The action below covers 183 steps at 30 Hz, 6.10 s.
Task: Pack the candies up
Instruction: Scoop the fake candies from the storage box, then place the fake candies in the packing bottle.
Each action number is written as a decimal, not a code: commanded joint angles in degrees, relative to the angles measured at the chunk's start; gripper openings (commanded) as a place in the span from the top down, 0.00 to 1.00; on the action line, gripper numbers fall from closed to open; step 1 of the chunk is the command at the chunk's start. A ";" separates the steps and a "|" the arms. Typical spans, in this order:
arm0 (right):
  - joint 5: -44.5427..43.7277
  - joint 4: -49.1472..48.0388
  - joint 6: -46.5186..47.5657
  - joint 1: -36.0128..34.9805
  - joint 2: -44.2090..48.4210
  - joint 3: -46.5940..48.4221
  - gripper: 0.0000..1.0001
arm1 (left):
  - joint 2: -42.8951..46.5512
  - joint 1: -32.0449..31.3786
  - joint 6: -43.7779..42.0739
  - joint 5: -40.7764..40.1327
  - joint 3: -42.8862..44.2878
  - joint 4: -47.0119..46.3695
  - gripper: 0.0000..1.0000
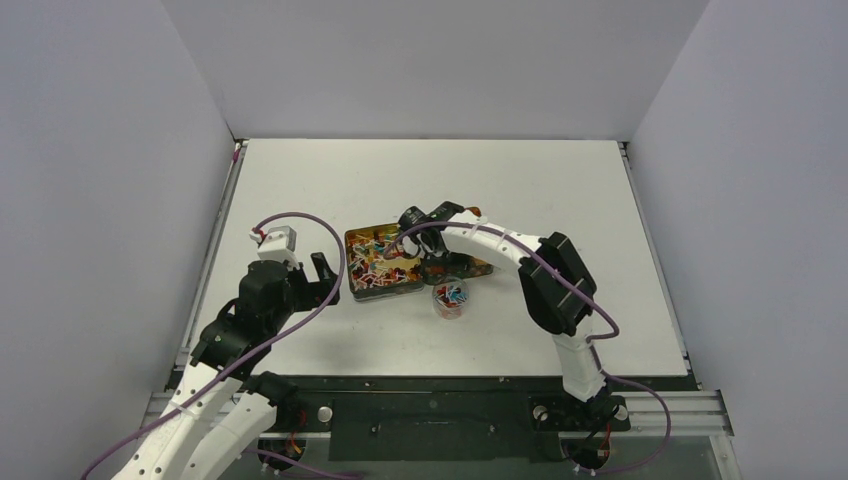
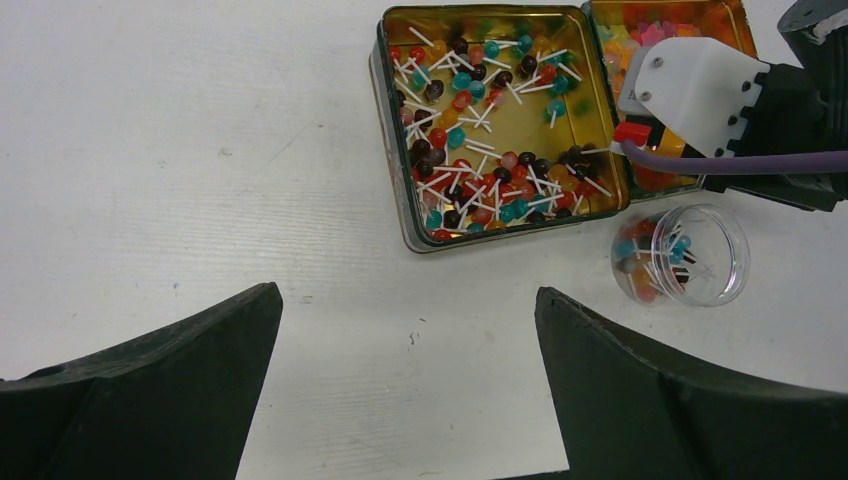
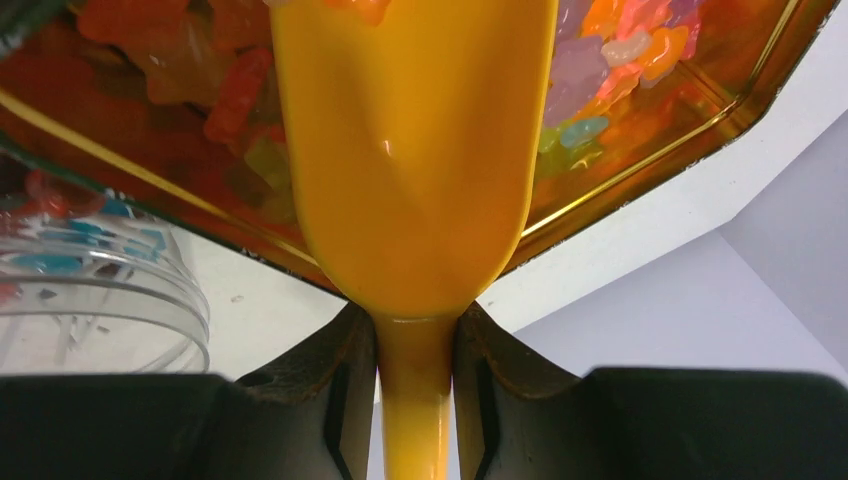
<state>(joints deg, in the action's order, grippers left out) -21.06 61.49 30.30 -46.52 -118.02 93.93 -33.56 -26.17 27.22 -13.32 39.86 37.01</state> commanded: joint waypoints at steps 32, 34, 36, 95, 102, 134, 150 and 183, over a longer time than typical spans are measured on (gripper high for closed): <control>29.59 -29.00 -21.55 6.66 5.11 -9.02 1.00 | -0.36 -0.11 -0.51 -1.13 -0.03 -2.63 0.04; 29.24 -31.25 -22.88 6.95 6.38 -10.68 1.00 | -0.34 -0.11 -0.50 -1.02 -0.11 -2.75 0.04; 28.21 -32.95 -24.05 7.04 6.95 -11.23 1.00 | -0.45 -0.11 -0.58 -0.65 -0.17 -2.80 0.04; 19.03 -50.19 -28.96 6.82 42.36 -42.92 1.00 | -0.65 -0.11 -1.95 4.40 -0.59 -4.62 0.04; 11.76 -43.28 -32.96 0.79 49.88 -43.07 1.00 | -0.14 -0.12 -2.00 4.89 -0.62 -4.80 0.04; 4.03 -5.74 -59.21 -15.57 61.18 -33.22 1.00 | 2.09 -0.19 -2.09 8.04 -1.03 -5.89 0.04; 15.03 2.95 -60.46 -16.55 50.08 -26.77 1.00 | 2.47 -0.11 -2.59 8.71 -0.93 -5.64 0.04; 27.41 15.60 -53.45 -4.31 33.29 -14.41 1.00 | 4.25 -0.11 -3.23 9.50 -0.85 -5.45 0.04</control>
<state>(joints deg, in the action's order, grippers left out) 5.04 74.30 -24.67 -52.07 -83.37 75.90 -30.00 -26.17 24.91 -4.23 38.72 33.82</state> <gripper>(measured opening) 0.250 0.965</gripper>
